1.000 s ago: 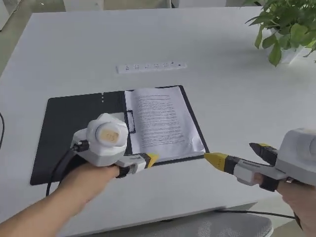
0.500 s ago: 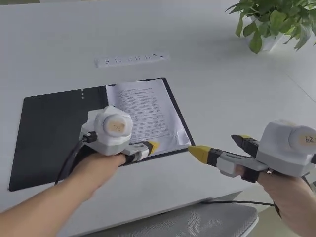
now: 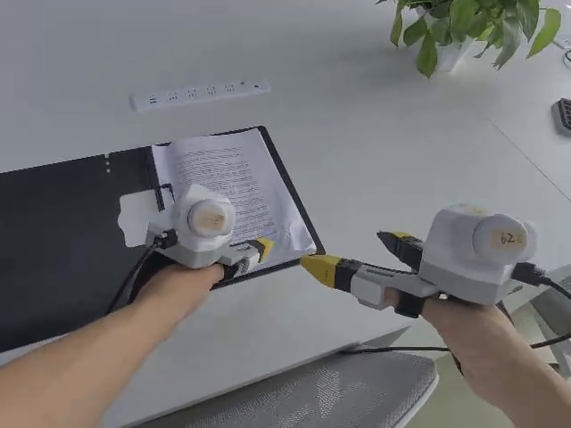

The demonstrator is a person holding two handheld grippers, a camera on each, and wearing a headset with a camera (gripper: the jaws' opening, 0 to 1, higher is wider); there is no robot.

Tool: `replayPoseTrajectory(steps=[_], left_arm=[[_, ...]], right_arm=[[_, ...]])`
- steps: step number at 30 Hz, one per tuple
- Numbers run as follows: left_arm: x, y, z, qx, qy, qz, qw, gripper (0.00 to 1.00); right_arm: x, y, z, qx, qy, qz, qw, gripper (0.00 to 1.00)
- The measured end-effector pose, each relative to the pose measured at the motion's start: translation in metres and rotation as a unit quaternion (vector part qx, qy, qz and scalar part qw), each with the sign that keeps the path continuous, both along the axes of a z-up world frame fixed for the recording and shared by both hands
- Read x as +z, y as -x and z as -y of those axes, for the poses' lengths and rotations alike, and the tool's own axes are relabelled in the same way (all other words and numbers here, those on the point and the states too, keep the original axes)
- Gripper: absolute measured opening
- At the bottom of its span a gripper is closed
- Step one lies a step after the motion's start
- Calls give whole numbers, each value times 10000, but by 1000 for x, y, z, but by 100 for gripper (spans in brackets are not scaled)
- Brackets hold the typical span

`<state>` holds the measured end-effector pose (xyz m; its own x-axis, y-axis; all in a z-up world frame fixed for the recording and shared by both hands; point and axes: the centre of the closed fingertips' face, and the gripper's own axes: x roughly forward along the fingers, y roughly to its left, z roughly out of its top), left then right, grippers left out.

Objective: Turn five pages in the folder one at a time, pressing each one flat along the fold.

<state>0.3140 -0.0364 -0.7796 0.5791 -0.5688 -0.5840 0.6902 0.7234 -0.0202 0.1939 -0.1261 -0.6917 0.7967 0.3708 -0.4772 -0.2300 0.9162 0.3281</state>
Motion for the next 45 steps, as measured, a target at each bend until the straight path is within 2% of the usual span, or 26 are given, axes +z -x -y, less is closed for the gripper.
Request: replayPoseTrajectory(steps=[5,8,13,15,20,22,23,26,38,45], left_arm=[[-13,-4,11,91,57,-111,9999,72],[-21,-5,15,109,8,-188,9998,72],[-23,-5,19,140,-23,-88,9999,72],[-26,-4,19,82,-171,35,9998,72],[-27,-3,21,52,-178,143,9997,70],[-28,-2,25,-97,-134,228,9996,65],[-27,1,26,-122,-112,198,9997,62],[-26,6,31,-234,-59,255,9994,50],[-26,0,27,-183,45,273,9994,43],[-26,0,26,-196,73,338,9992,35]], right_arm=[[-3,-2,1,-40,-15,-23,10000,85],[-6,-3,2,-71,-30,-29,10000,84],[-11,-8,3,-105,-44,-42,9999,83],[-15,-10,2,-101,-60,-72,9999,81],[-22,-15,1,-96,-76,-117,9999,79],[-24,-17,0,-93,-95,-128,9998,79],[-25,-18,0,-84,-99,-133,9998,78],[-25,-22,-1,-65,-73,-106,9999,78],[-30,-33,-6,-25,-139,-122,9998,76],[-36,-43,-9,11,-134,-110,9998,71]])
